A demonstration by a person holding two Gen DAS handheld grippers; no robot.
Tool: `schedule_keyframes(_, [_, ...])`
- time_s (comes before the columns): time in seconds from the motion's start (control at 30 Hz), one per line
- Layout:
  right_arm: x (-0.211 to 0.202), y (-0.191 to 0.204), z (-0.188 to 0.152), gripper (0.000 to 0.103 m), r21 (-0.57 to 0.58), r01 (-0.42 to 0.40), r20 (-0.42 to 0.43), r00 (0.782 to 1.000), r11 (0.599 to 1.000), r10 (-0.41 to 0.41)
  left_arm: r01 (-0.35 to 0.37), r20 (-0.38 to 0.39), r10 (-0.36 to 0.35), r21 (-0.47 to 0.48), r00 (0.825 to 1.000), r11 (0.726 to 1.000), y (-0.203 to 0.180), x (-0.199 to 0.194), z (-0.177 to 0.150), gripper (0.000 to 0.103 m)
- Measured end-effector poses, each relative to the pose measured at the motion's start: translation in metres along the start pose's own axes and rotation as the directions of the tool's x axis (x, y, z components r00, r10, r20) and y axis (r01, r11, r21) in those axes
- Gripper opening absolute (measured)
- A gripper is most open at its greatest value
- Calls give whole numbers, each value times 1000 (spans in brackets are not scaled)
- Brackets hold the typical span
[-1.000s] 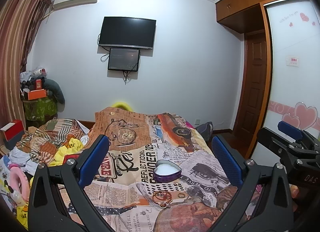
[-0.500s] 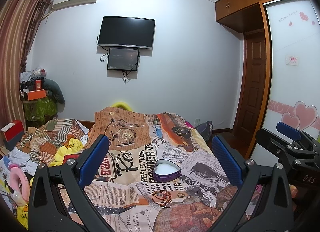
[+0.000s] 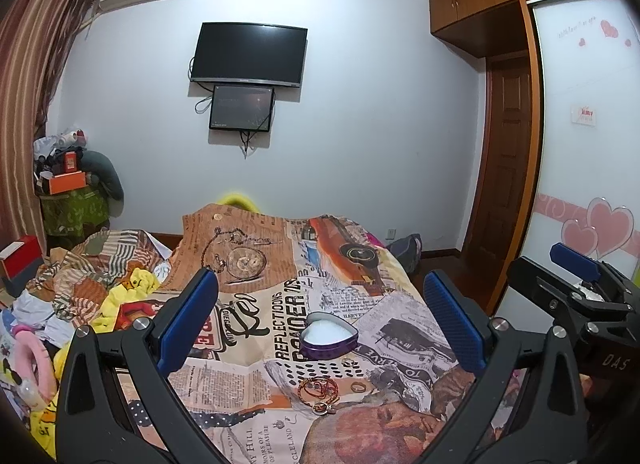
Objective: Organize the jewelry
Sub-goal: 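Move both tools down toward the jewelry beside the purple heart tin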
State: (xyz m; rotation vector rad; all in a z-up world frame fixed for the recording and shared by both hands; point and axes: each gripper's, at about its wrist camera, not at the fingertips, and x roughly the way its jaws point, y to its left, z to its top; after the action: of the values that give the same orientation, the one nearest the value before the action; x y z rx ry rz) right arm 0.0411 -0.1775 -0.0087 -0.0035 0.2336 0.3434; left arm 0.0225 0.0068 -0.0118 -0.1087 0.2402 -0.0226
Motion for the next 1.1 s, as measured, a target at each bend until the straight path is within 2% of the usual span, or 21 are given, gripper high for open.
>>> schedule_keyframes(0.17, [12, -4, -3, 103, 9, 8, -36, 999, 1000, -8, 0, -37, 1, 11, 999, 1000, 2, 15, -4, 103])
schedule_keyframes(0.3, [26, -7, -7, 103, 9, 15, -83, 996, 1000, -14, -30, -77, 32, 27, 997, 999, 10, 31, -7, 103])
schedule_keyframes(0.47, [50, -11, -17, 103, 4, 10, -165, 986, 1000, -9, -87, -151, 90, 20, 984, 996, 34, 57, -18, 103])
schedule_keyframes(0.6, [71, -11, -30, 103, -10, -10, -237, 971, 1000, 8, -137, -233, 145, 52, 962, 989, 54, 79, -36, 103])
schedule_keyframes(0.67, [82, -9, -38, 103, -23, -28, -275, 961, 999, 21, -135, -285, 146, 57, 947, 989, 61, 90, -48, 93])
schedule_keyframes(0.8, [98, -2, -55, 103, -31, -85, -340, 938, 996, 69, -102, -425, 107, 34, 899, 994, 76, 114, -76, 82])
schedule_keyframes(0.87, [104, 2, -64, 101, -31, -116, -375, 922, 993, 96, -94, -470, 97, 29, 877, 995, 79, 120, -89, 77])
schedule_keyframes(0.97, [112, 10, -79, 92, -42, -164, -428, 894, 986, 131, -84, -509, 97, 48, 855, 995, 79, 124, -104, 77])
schedule_keyframes(1.07, [120, 16, -94, 79, -29, -206, -483, 859, 978, 167, -43, -538, 59, 42, 841, 998, 75, 123, -113, 77])
schedule_keyframes(1.1, [123, 18, -99, 71, -20, -222, -505, 844, 975, 182, -25, -547, 40, 35, 836, 999, 73, 123, -116, 77])
